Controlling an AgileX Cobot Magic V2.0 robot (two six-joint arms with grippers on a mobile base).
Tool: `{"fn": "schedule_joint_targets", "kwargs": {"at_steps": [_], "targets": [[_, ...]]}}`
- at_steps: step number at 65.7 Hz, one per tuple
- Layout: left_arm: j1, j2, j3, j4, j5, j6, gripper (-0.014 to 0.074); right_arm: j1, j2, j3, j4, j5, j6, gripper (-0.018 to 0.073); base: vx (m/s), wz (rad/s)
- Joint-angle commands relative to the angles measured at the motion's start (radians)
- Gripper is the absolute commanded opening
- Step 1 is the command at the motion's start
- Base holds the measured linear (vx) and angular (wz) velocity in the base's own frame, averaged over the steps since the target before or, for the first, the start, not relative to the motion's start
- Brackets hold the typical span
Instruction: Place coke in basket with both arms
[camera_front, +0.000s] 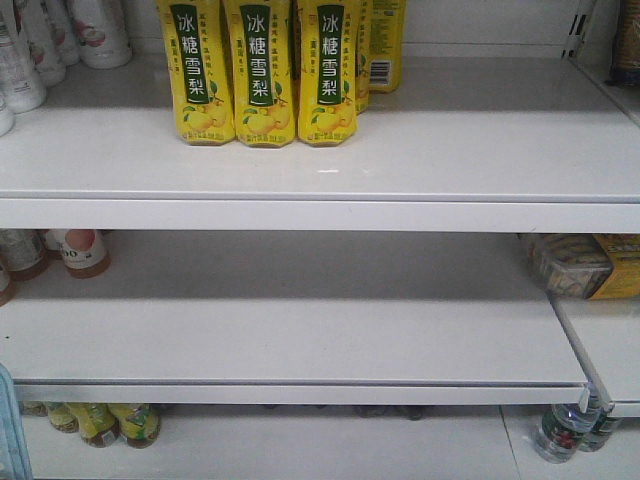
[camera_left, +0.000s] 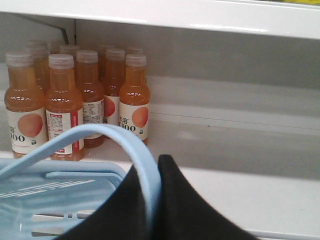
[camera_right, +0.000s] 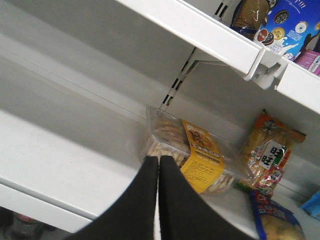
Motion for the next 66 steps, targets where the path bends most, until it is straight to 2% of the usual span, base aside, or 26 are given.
{"fn": "schedule_joint_targets", "kwargs": {"at_steps": [1,6,12,16,21,30,37,43,57,66], "targets": [[0.002,-0.021,-0.030,0.028,-0.160,0.021,-0.0006,-0.005,-0.014,0.009,0.047,-0.098,-0.013,-0.0006,0.00,0.00],[0.002,-0.021,-0.030,0.028,-0.160,0.021,-0.0006,-0.005,-0.014,0.009,0.080,-0.103,-0.012,-0.0006,0.00,0.00],[0.002,-0.021,-0.030,0.028,-0.160,0.021,-0.0006,-0.005,-0.014,0.009,0.165,-0.101,0.032,-0.0006,0.00,0.00],[0.002,-0.021,-0.030,0.028,-0.160,0.021,-0.0006,-0.005,-0.014,0.009,0.210,-0.101,0.108,-0.0006,0.00,0.00],[0.002,-0.021,-0.030,0.028,-0.160,0.021,-0.0006,-0.005,-0.014,0.009,0.208,-0.102,0.232,-0.0006,0.00,0.00],[0.002,-0.021,-0.030,0.028,-0.160,0.021,-0.0006,-0.005,-0.014,0.009,0.086,-0.101,0.564,-0.0006,0.00,0.00],[0.002,-0.021,-0.030,0.028,-0.160,0.021,-0.0006,-0.005,-0.014,0.009,-0.052,-0.100,0.734,-0.0006,0.00,0.00],[0.002,-0.021,-0.030,0.028,-0.160,0.021,-0.0006,-0.005,-0.014,0.009,-0.096,-0.100,0.765,-0.0006,0.00,0.00],[0.002,-0.021,-0.030,0.028,-0.160,0.021,-0.0006,-0.005,-0.014,0.009,-0.091,-0.100,0.763,-0.0006,0.00,0.00],[0.002,-0.021,-0.030,0.028,-0.160,0.021,-0.0006,-0.005,-0.014,0.009,-0.070,-0.088,0.709,-0.0006,0.00,0.00]]}}
